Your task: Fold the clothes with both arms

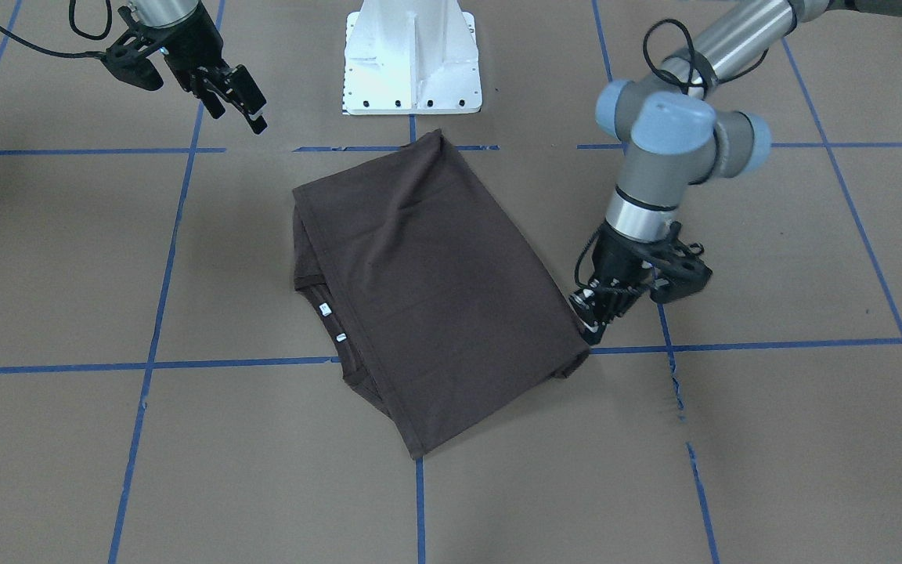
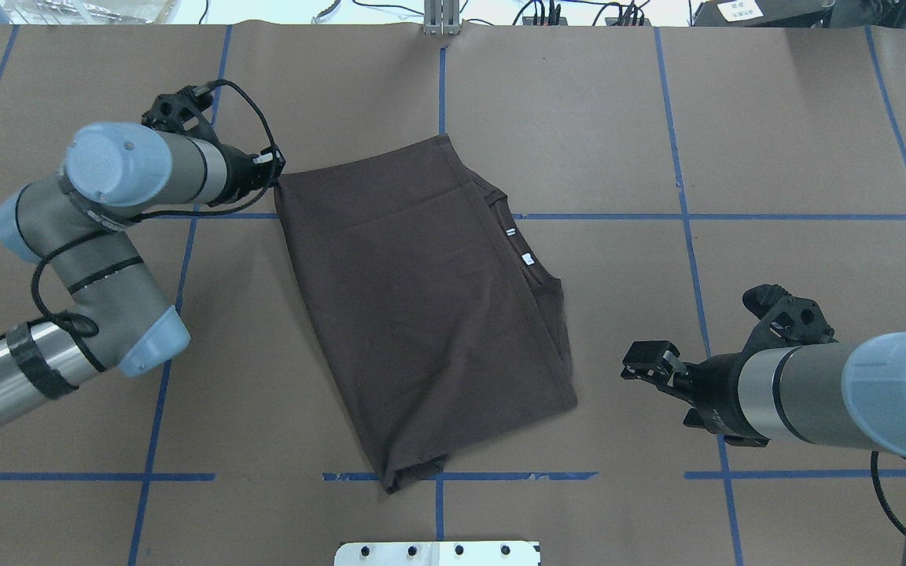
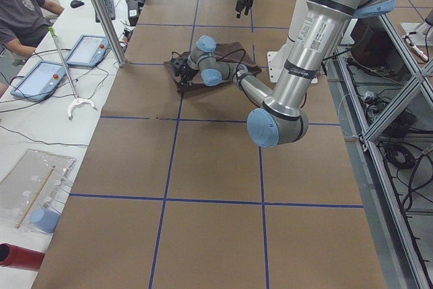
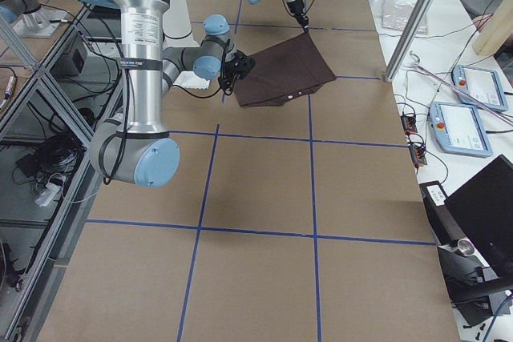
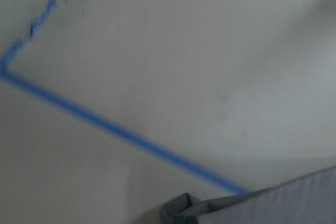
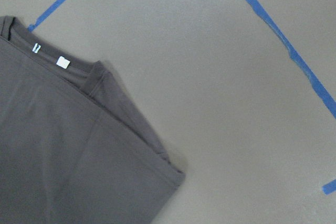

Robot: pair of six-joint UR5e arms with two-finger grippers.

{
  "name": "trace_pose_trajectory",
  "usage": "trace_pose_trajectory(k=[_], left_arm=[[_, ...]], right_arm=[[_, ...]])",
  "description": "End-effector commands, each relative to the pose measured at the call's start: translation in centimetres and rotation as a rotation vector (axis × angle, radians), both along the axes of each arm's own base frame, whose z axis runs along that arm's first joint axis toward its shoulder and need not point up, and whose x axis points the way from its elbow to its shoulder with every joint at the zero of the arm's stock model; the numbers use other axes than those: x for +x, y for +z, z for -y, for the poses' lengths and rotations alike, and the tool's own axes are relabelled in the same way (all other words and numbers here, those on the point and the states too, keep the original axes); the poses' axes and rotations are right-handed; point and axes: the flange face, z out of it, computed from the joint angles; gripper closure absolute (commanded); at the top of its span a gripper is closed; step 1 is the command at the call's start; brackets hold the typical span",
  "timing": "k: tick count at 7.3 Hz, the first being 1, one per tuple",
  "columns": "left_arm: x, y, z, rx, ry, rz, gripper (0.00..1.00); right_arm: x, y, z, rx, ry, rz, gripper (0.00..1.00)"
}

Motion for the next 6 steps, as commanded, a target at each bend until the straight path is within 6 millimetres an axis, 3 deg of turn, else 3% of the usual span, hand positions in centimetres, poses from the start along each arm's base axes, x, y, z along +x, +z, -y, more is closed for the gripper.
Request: trace_pose_trajectory(k=[1,2,3,4,5,6], left_arm=[[0.4,-1.2,10.8,0.007,-0.035,-0.040,1.00],[2.1,-2.7,13.5,-0.012,-0.044,-0.016,1.00],[2.0,-3.2,14.2,0.003,-0.060,0.002,1.00],[2.3,-3.8,14.5,0.001,-0.061,0.016,1.00],[1.8,-6.2,13.9,0.021,-0.053,-0.015,0.64],[0.7,-6.9,12.0,0.031,-0.047,-0.027,0.62]], right_arm=[[0.4,-0.1,0.4,-0.002,0.008,0.004,0.00],[0.0,0.1,0.3,-0.004,0.004,-0.002,0.00],[-1.1,-0.8,0.7,0.004,0.005,0.016,0.00],[-3.5,-1.9,1.7,0.005,0.014,0.037,0.00],[-7.0,-2.8,2.8,0.004,0.013,0.045,0.00],[-11.4,-4.1,3.0,-0.041,0.025,0.061,0.00]])
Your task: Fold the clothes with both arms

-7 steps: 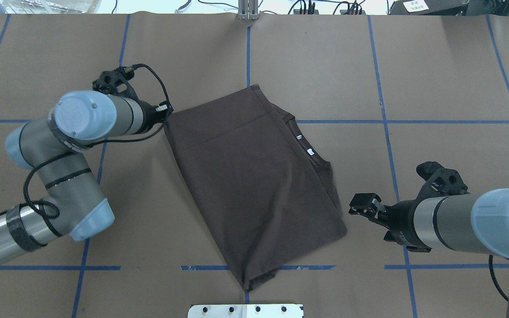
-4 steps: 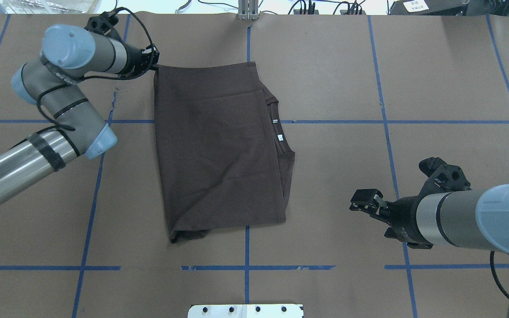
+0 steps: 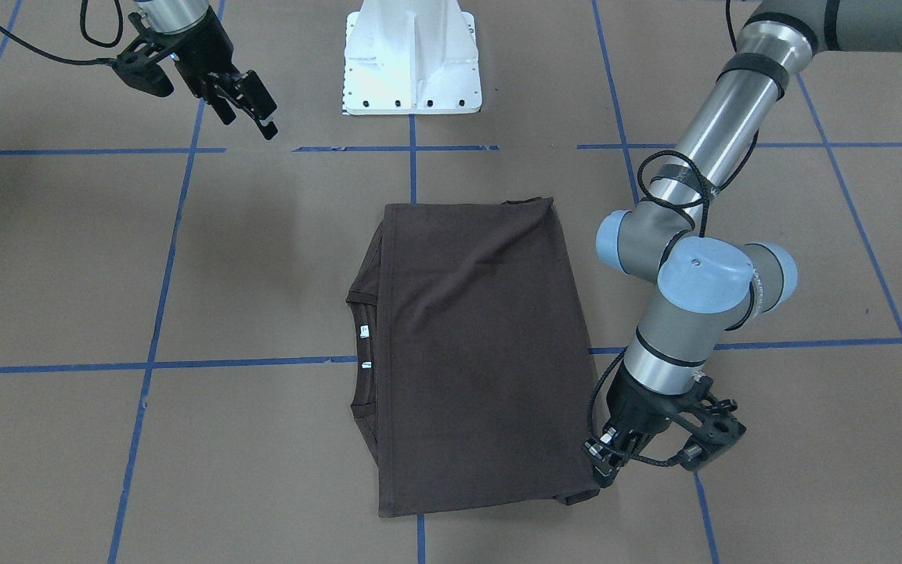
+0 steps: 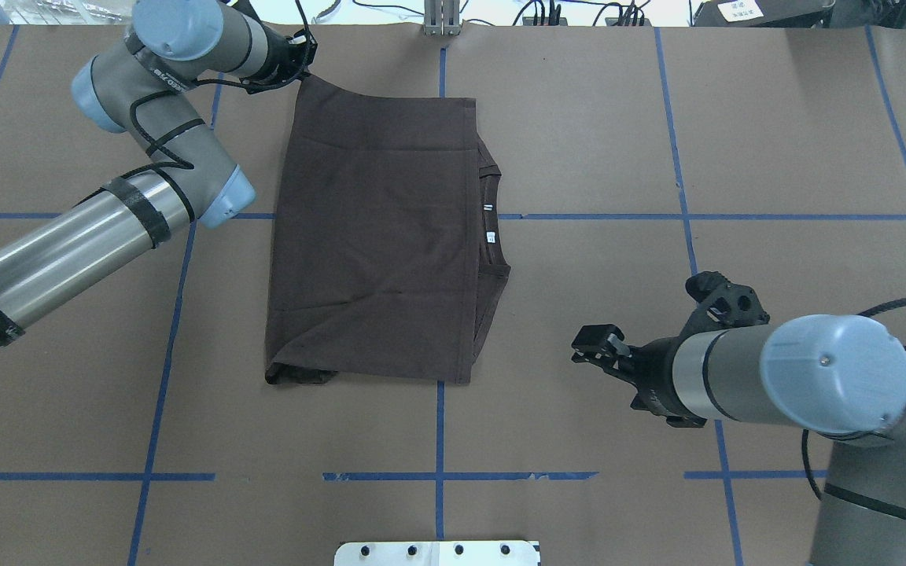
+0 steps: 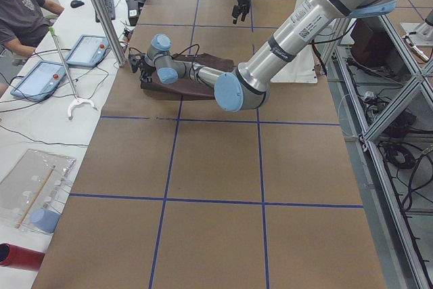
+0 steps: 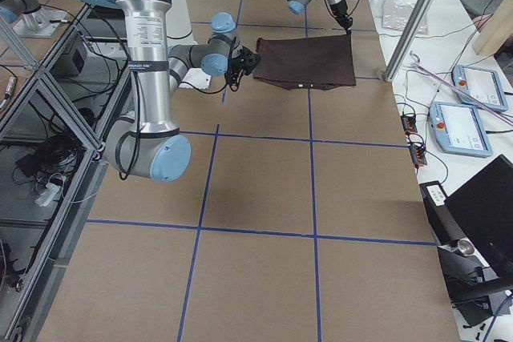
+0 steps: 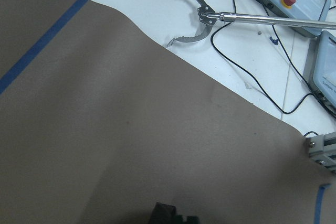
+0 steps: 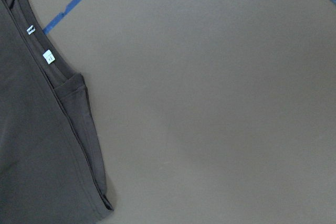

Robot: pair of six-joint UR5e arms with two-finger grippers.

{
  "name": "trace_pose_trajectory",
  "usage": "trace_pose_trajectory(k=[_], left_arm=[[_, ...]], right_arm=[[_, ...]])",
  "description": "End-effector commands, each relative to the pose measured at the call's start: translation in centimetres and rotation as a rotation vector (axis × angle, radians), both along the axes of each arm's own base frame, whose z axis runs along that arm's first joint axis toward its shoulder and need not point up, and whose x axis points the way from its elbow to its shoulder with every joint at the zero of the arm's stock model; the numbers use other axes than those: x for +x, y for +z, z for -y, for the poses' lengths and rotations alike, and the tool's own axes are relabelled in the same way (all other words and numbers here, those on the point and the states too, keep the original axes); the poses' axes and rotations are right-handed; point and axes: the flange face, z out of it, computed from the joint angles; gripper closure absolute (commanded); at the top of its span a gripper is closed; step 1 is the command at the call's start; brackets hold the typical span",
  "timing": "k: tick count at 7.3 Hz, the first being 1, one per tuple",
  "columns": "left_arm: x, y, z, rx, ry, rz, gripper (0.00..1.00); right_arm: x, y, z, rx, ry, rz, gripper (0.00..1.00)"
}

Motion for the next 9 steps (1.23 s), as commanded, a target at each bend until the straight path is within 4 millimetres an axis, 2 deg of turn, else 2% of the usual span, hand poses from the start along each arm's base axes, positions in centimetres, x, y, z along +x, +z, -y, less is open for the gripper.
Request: trace_pose_trajectory(k=[1,2,3,4,5,7,9], left_arm=[[-3.1,-0.4,-4.8,0.021,0.024,-0.029,0.62],[-3.9,-0.2,-6.4,0.018,0.054,-0.051,0.62],[-3.8,-0.1,-6.4,0.013,0.054,-0.053,0.62],[-3.8,0.3,-6.5,0.010,0.054,-0.050,0.62],[-3.8,0.5,-6.5,0.007,0.053,-0.050,0.62],[-3.8,0.6,-6.6,0.000,0.051,-0.053,0.61],[-3.7,1.3,-6.8,-0.012,0.049,-0.051,0.61]], right_arm=[[-10.0,-2.0,-0.3,-0.086,0.091,0.008,0.02],[-13.7,-2.3,-0.3,-0.072,0.126,-0.015,0.14],[-15.5,-2.3,-0.3,-0.077,0.125,-0.027,0.19],[-17.2,-2.9,0.3,-0.078,0.139,-0.033,0.20],[-18.3,-3.0,1.3,-0.071,0.158,-0.041,0.21],[-19.7,-3.9,2.8,-0.065,0.170,-0.052,0.30],[-19.0,-3.8,4.4,-0.063,0.187,-0.061,0.32]])
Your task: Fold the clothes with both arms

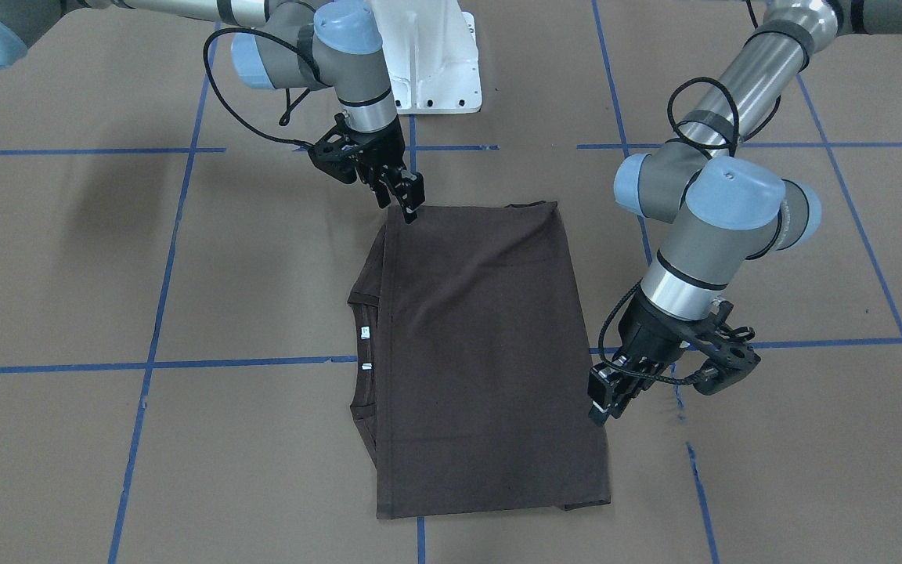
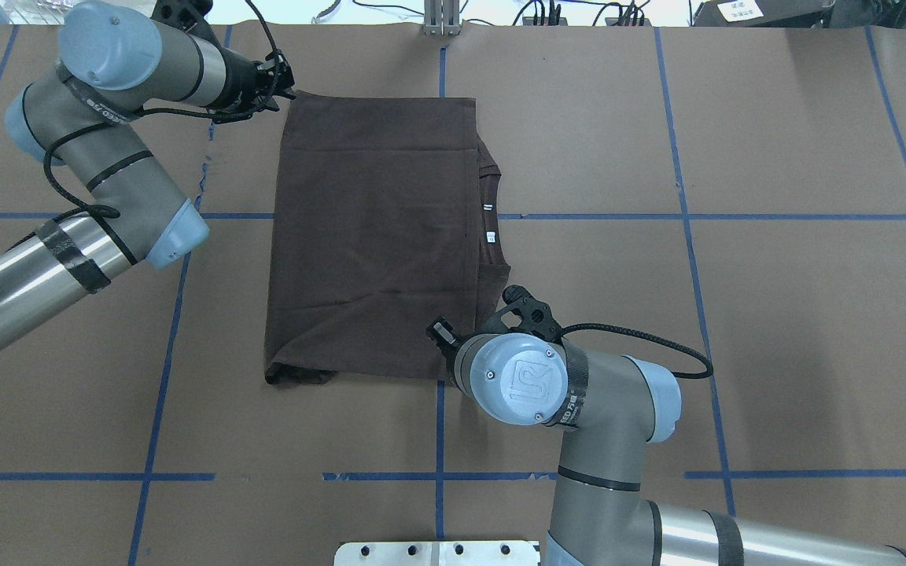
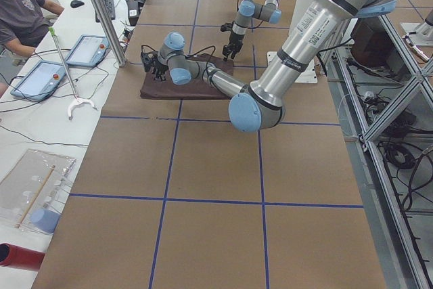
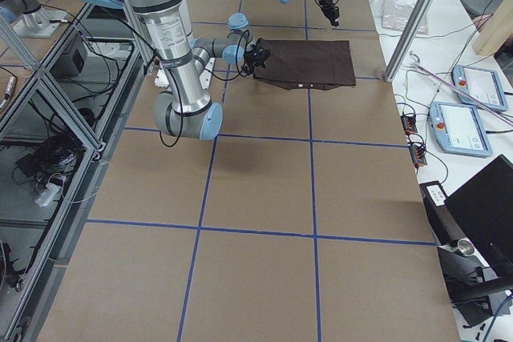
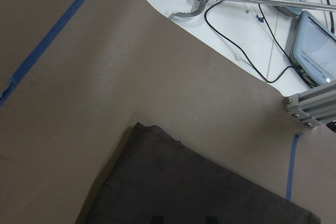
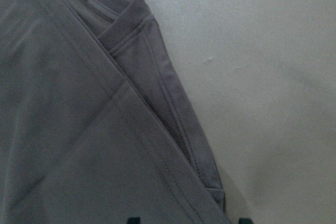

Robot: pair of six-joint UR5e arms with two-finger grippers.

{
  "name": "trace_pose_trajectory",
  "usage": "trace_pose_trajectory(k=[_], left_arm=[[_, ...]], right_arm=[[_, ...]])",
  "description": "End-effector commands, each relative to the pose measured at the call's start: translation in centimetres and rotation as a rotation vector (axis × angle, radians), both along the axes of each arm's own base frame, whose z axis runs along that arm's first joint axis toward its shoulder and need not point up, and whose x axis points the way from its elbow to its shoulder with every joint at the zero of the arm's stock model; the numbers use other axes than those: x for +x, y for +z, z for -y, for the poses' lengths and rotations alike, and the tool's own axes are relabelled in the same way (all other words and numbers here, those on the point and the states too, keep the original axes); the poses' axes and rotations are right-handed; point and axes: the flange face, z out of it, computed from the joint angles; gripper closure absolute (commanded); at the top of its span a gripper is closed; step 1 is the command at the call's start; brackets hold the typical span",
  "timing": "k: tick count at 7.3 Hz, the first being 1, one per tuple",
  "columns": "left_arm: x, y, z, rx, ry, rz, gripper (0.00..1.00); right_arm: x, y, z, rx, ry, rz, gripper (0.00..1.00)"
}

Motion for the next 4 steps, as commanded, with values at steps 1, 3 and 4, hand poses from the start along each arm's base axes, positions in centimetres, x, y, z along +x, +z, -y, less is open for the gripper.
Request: trace_pose_trajectory(k=[1,3,4], left_arm=[[0.00,0.31,-0.12,-0.013,-0.005,-0.005,0.61],[-0.02,0.43,-0.14,-0.016,-0.005,-0.005,0.61],[-0.02,0.43,-0.14,-0.017,-0.006,-0.005,0.61]], right_arm=[[-0.06,0.63,1.12,0.006,0.002,-0.022,0.31],[-0.17,0.56,1.03,0.006,-0.001,-0.019,0.30],[-0.34,0.85,1.05,0.002,-0.004,-0.026,0.29]])
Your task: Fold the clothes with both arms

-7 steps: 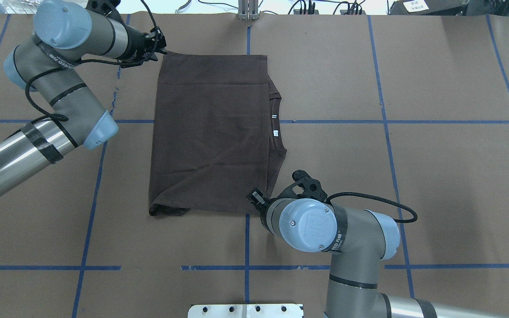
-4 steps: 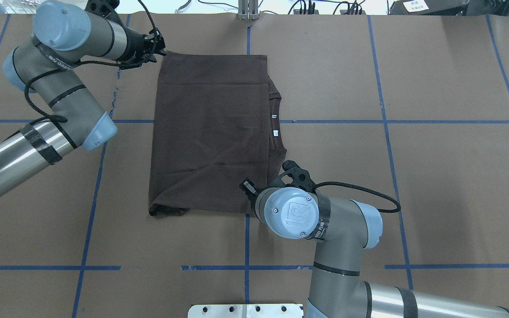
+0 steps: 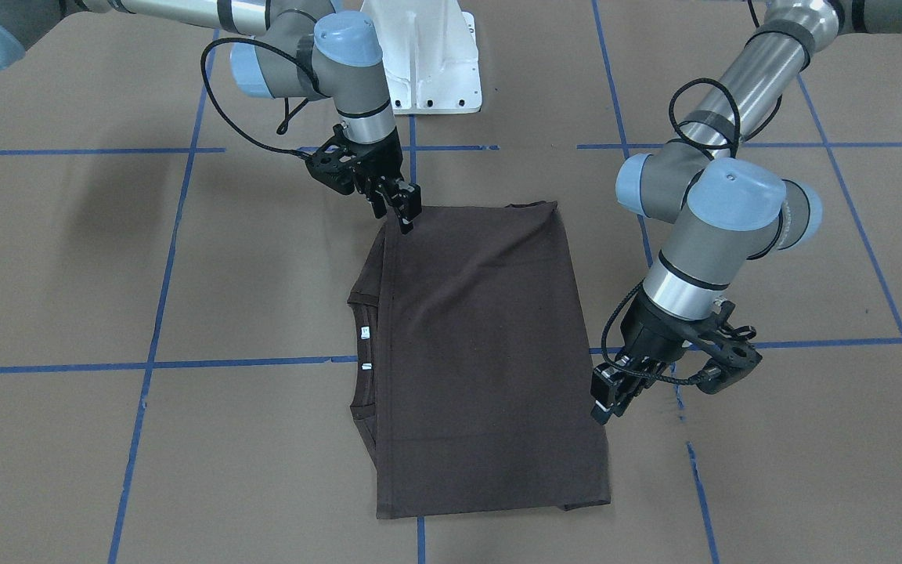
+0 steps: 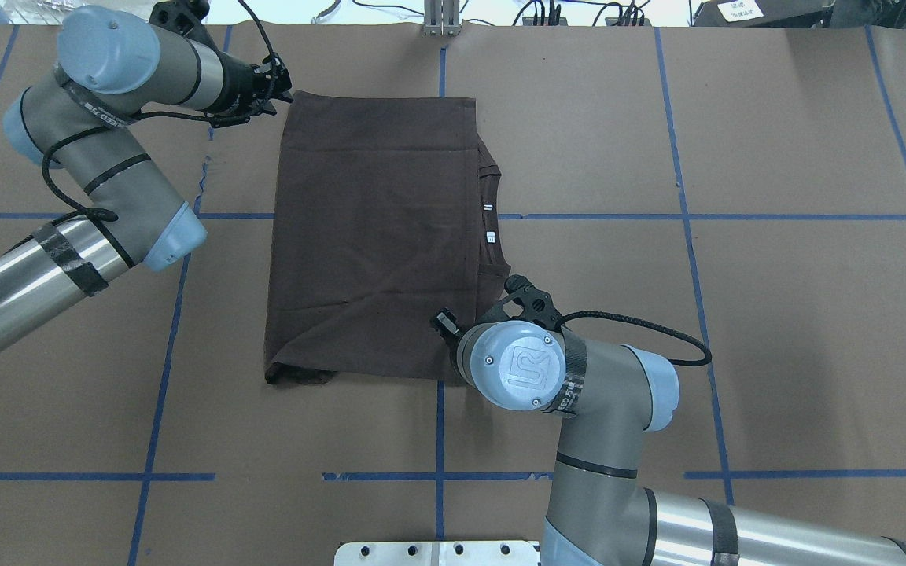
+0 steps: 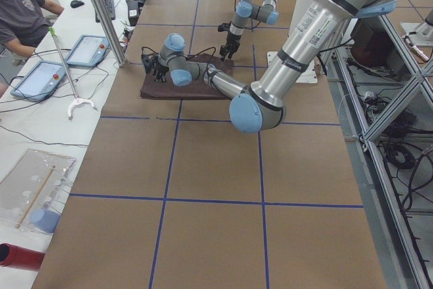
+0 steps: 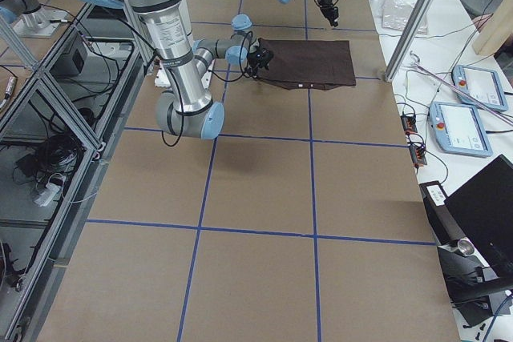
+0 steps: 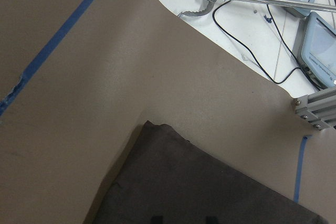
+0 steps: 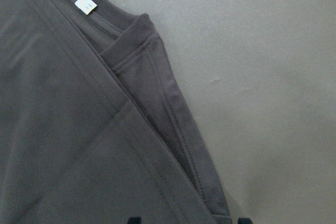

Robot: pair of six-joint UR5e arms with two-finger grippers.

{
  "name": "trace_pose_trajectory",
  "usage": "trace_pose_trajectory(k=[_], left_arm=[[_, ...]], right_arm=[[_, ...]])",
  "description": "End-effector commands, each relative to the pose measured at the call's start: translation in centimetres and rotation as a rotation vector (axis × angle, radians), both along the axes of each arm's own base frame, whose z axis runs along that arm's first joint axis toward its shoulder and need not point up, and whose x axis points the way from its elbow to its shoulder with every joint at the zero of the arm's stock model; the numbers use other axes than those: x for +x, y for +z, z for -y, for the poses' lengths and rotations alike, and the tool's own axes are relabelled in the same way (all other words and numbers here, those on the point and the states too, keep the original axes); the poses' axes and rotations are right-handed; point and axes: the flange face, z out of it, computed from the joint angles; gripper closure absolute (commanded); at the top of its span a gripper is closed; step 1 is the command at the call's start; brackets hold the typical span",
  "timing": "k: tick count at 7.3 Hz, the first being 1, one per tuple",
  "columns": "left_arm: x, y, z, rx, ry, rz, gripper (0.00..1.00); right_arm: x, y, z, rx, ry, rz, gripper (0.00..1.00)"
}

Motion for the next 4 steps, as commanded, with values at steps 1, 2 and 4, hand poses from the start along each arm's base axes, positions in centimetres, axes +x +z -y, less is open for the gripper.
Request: trace_pose_trajectory(k=[1,2,4], left_arm=[[-0.02,-0.05,-0.03,0.000,-0.001,-0.002,0.61],[-0.04,0.06,-0.05,-0.002,-0.001,-0.001,0.61],[-0.13,0.56,-0.16,-0.009,-0.002,0.002,0.61]], right_arm=[[-0.19,0.27,0.05,-0.002,-0.003,-0.006,0.29],[-0.26,0.37,0.20,-0.002,0.000,-0.010,0.30],[-0.43,-0.33,0.25,0.019,-0.015,-0.008,0.30]])
